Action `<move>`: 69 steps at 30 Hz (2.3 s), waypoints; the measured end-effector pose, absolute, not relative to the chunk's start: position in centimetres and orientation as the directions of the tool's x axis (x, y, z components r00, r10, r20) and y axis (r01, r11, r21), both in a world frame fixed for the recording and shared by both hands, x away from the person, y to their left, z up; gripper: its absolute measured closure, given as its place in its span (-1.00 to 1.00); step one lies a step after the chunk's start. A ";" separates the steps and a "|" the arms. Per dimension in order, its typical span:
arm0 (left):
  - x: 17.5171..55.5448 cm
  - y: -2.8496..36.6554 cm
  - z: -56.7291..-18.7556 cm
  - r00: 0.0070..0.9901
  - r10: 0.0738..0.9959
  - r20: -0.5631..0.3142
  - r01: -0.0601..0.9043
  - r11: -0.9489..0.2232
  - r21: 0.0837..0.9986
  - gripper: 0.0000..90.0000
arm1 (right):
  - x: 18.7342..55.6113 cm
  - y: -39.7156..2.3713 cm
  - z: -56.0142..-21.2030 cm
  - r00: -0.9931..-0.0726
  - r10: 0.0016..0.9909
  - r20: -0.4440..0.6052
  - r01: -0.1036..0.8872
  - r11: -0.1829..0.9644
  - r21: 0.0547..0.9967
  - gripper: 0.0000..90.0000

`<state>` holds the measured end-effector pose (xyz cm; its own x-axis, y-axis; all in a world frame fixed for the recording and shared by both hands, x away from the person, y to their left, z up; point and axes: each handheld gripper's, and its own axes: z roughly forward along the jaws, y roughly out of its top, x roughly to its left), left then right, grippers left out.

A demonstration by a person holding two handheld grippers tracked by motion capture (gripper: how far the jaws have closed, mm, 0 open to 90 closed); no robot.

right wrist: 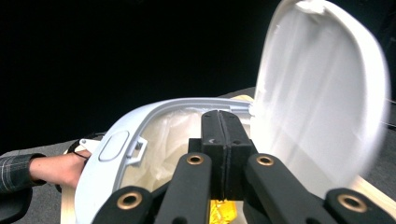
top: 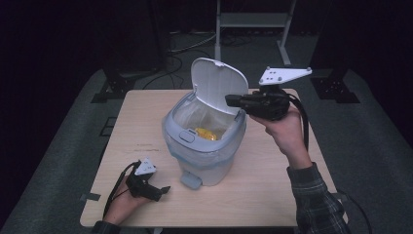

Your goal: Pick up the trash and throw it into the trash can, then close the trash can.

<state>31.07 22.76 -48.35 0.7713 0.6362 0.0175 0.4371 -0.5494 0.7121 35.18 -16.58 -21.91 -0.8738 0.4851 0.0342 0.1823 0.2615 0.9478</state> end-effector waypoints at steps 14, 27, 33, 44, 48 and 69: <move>31.0 22.8 -48.4 0.769 0.639 0.017 0.439 -0.547 0.713 -1.00 | 34.9 -20.9 -22.3 -0.842 0.537 0.052 0.201 0.223 0.954 0.94; 31.0 22.8 -48.4 0.769 0.639 0.017 0.439 -0.547 0.713 -1.00 | 36.7 -22.9 -22.2 -0.818 0.568 0.098 0.227 0.161 0.960 1.00; 31.0 22.8 -48.4 0.769 0.639 0.017 0.439 -0.547 0.713 -1.00 | 37.9 -22.6 -22.1 -0.815 0.569 0.111 0.235 0.150 0.960 1.00; 31.0 22.8 -48.4 0.769 0.639 0.016 0.439 -0.547 0.713 -1.00 | 39.5 -21.9 -22.3 -0.827 0.540 0.154 0.258 0.123 0.958 1.00; 31.0 22.8 -48.4 0.769 0.639 0.017 0.439 -0.547 0.713 -1.00 | 39.5 -21.6 -22.2 -0.834 0.530 0.149 0.249 0.122 0.961 1.00; 31.0 22.8 -48.4 0.769 0.639 0.017 0.439 -0.547 0.713 -1.00 | 38.2 -19.4 -21.5 -0.879 0.451 0.152 0.242 0.149 0.959 1.00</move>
